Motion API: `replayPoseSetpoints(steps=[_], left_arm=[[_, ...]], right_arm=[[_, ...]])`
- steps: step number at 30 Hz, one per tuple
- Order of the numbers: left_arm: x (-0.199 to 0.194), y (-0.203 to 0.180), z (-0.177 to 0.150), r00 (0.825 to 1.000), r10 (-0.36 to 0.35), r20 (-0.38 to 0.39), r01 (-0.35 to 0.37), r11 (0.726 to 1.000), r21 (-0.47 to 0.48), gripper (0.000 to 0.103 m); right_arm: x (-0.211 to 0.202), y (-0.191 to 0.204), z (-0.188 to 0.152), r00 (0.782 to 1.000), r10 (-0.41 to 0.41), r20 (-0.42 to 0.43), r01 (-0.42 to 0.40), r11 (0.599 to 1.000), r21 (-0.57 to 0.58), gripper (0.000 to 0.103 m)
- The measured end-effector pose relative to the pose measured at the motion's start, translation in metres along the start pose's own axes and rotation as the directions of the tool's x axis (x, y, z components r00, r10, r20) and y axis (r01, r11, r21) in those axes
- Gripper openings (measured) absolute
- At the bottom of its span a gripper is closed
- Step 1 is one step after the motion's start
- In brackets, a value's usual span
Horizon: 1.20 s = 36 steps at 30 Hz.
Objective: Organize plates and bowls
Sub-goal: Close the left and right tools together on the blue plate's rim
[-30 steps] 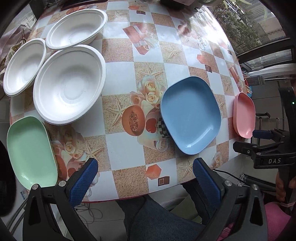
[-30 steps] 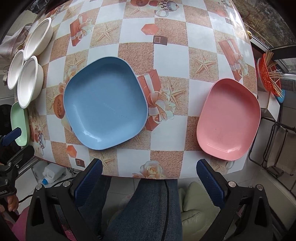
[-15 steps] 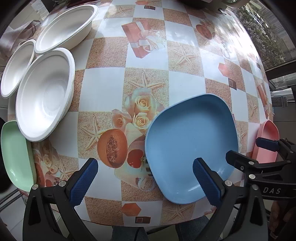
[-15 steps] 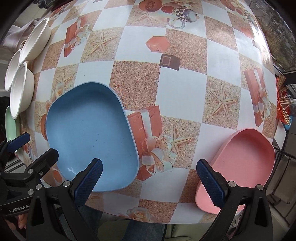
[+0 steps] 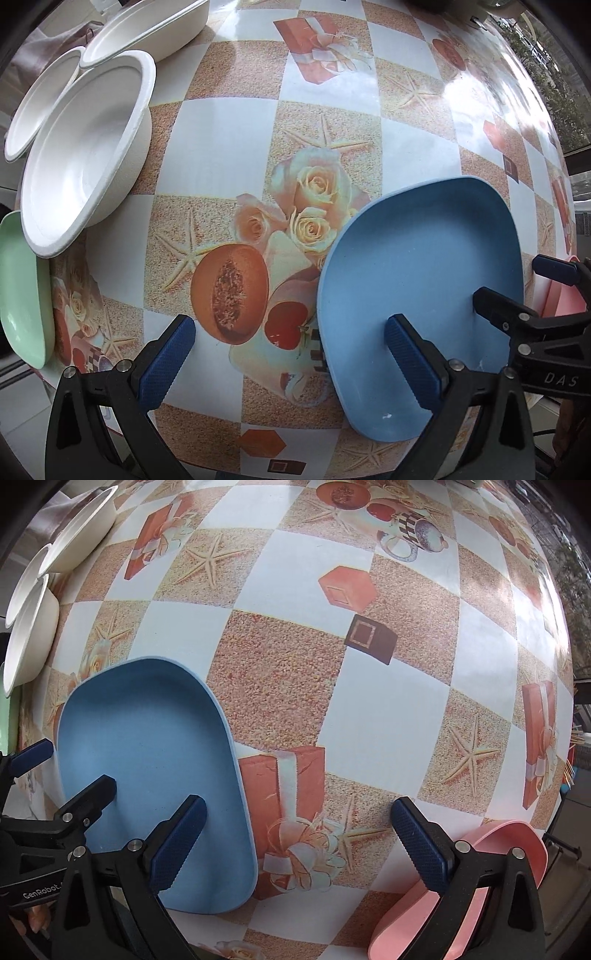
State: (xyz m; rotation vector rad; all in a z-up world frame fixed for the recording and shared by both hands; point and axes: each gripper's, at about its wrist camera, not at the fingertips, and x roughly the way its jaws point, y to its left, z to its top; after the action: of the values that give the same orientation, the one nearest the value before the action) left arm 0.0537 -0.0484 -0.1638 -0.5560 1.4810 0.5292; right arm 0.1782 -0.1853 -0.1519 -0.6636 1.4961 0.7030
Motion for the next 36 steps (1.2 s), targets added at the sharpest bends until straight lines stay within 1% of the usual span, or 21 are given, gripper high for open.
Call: replayPoseSetpoints(steps=[3, 4, 5, 7, 8, 9, 10, 12, 13, 15, 16, 17, 18, 19, 20, 22, 25, 27, 31, 33, 36], left_arm=[[0.000, 0.004, -0.002, 1.000, -0.002, 0.012, 0.002, 1.000, -0.025, 0.103], [0.000, -0.003, -0.003, 1.000, -0.001, 0.010, 0.001, 0.999, -0.034, 0.103], [0.001, -0.003, -0.001, 1.000, 0.001, -0.003, -0.002, 0.999, -0.039, 0.103], [0.000, -0.003, 0.003, 0.998, 0.004, -0.058, -0.007, 0.998, -0.059, 0.103], [0.001, -0.003, 0.005, 0.997, 0.001, -0.083, -0.006, 0.998, -0.065, 0.103], [0.003, -0.004, 0.010, 0.995, 0.001, -0.100, -0.007, 0.998, -0.065, 0.103], [0.003, -0.005, 0.011, 0.994, -0.001, -0.110, -0.006, 0.998, -0.062, 0.103], [0.003, -0.010, 0.013, 0.993, -0.003, -0.115, -0.002, 0.999, -0.038, 0.099], [0.001, -0.013, 0.013, 0.993, -0.003, -0.114, 0.001, 1.000, -0.018, 0.097], [-0.001, -0.021, 0.013, 0.994, -0.003, -0.110, 0.006, 1.000, 0.024, 0.088], [-0.002, -0.025, 0.013, 0.994, -0.005, -0.110, 0.010, 0.999, 0.044, 0.086], [-0.004, -0.028, 0.013, 0.994, -0.008, -0.110, 0.016, 0.998, 0.064, 0.080], [-0.004, -0.031, 0.013, 0.994, -0.009, -0.113, 0.018, 0.996, 0.085, 0.075], [-0.004, -0.034, 0.013, 0.993, -0.006, -0.116, 0.019, 0.994, 0.105, 0.073], [-0.004, -0.036, 0.013, 0.993, -0.010, -0.118, 0.024, 0.992, 0.122, 0.066], [-0.007, -0.037, 0.011, 0.993, -0.015, -0.115, 0.034, 0.986, 0.162, 0.052], [-0.007, -0.032, 0.005, 0.993, -0.012, -0.113, 0.035, 0.978, 0.205, 0.049], [-0.010, -0.022, -0.008, 0.994, -0.010, -0.108, 0.035, 0.971, 0.235, 0.046], [-0.011, -0.002, -0.029, 0.993, -0.004, -0.119, 0.035, 0.964, 0.262, 0.045], [-0.011, 0.006, -0.038, 0.992, -0.002, -0.124, 0.035, 0.965, 0.260, 0.045], [-0.011, 0.018, -0.050, 0.992, -0.001, -0.129, 0.034, 0.966, 0.258, 0.045]], right_arm=[[0.005, 0.002, -0.002, 1.000, 0.004, -0.019, -0.004, 1.000, -0.001, 0.102], [0.008, -0.009, -0.004, 0.999, 0.008, -0.033, -0.008, 1.000, 0.002, 0.103], [0.009, -0.010, -0.003, 0.999, 0.009, -0.039, -0.008, 1.000, 0.007, 0.103], [0.009, -0.011, -0.002, 0.999, 0.010, -0.034, -0.009, 1.000, 0.025, 0.102], [0.007, -0.013, -0.002, 1.000, 0.009, -0.030, -0.007, 0.999, 0.037, 0.100], [0.003, -0.025, 0.001, 1.000, 0.007, -0.027, -0.006, 0.999, 0.041, 0.095], [-0.003, -0.025, 0.005, 1.000, 0.007, -0.018, -0.007, 0.999, 0.038, 0.092], [-0.014, -0.019, 0.006, 1.000, 0.009, 0.002, -0.009, 1.000, 0.009, 0.070], [-0.017, -0.014, 0.005, 1.000, 0.009, 0.007, -0.009, 1.000, -0.010, 0.064], [-0.020, -0.007, 0.003, 1.000, 0.014, 0.011, -0.013, 1.000, -0.028, 0.047], [-0.021, -0.005, 0.002, 1.000, 0.017, 0.012, -0.017, 1.000, -0.026, 0.044], [-0.020, -0.004, 0.001, 1.000, 0.025, 0.011, -0.024, 1.000, -0.019, 0.037], [-0.021, -0.003, 0.000, 0.999, 0.047, 0.007, -0.047, 0.999, -0.004, 0.028], [-0.021, -0.003, -0.002, 0.996, 0.086, -0.005, -0.086, 0.996, 0.016, 0.025], [-0.018, -0.002, -0.006, 0.993, 0.117, -0.017, -0.116, 0.992, 0.039, 0.025], [-0.016, 0.003, -0.011, 0.990, 0.139, -0.026, -0.138, 0.988, 0.064, 0.025], [-0.012, 0.014, -0.023, 0.984, 0.173, -0.048, -0.166, 0.979, 0.116, 0.025], [-0.011, 0.021, -0.030, 0.980, 0.190, -0.062, -0.179, 0.973, 0.148, 0.025], [-0.002, 0.032, -0.047, 0.961, 0.263, -0.088, -0.238, 0.945, 0.227, 0.025], [0.000, 0.043, -0.050, 0.955, 0.275, -0.109, -0.245, 0.942, 0.229, 0.025], [0.001, 0.062, -0.051, 0.957, 0.254, -0.137, -0.226, 0.955, 0.191, 0.025]])
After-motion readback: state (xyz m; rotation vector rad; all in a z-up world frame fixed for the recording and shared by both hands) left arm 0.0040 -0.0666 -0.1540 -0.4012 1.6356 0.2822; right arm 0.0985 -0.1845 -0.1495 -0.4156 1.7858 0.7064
